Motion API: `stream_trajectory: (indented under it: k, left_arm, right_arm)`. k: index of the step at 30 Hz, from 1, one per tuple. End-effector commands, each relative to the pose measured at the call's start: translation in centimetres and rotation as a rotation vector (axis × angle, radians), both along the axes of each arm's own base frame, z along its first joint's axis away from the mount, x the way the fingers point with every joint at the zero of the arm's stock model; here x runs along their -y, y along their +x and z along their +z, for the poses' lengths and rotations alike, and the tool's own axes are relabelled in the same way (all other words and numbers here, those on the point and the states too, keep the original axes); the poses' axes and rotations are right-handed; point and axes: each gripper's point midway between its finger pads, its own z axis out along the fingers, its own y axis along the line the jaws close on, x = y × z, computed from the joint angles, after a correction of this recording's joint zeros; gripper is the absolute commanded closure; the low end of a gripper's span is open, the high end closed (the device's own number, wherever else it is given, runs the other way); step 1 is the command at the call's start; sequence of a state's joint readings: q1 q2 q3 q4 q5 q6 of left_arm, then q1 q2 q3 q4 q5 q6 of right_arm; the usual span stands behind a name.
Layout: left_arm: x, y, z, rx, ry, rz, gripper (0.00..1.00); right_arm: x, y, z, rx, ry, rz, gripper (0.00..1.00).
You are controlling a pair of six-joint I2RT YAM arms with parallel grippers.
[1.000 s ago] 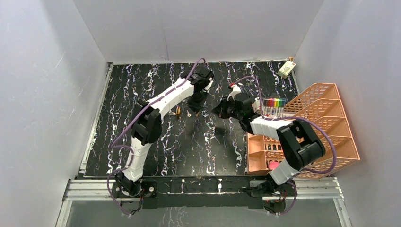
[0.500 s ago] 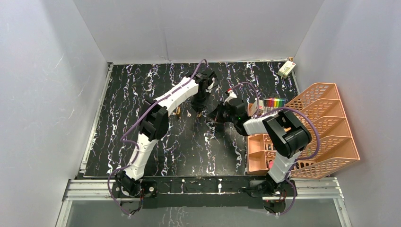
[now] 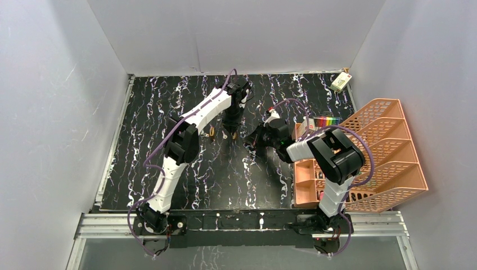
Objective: Lock with the key
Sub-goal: Place the lock at the center of the board.
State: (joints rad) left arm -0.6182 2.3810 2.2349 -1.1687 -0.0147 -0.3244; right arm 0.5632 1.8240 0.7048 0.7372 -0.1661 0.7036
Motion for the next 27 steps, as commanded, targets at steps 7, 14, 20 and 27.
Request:
stream_trajectory:
  k: [7,14,20,27]
  left_arm:
    - [-2.2,0.2,0.7,-0.015,0.071,0.062,1.00]
    - [-1.6,0.4,0.7,-0.019,0.051,0.071,1.00]
    - [-1.0,0.8,1.1,-0.006,0.021,0.079,1.00]
    - [-0.3,0.7,1.1,-0.023,-0.007,0.087,1.00]
  right_arm:
    - [-0.7,3.5,2.7,0.089,0.028,-0.073,1.00]
    - [-1.1,4.8,2.4,0.093,-0.003,-0.092,1.00]
    - [-1.6,5.1,2.1,0.108,-0.060,-0.097,1.00]
    - [-1.4,5.8,1.0,0.131,-0.178,-0.140,1.00]
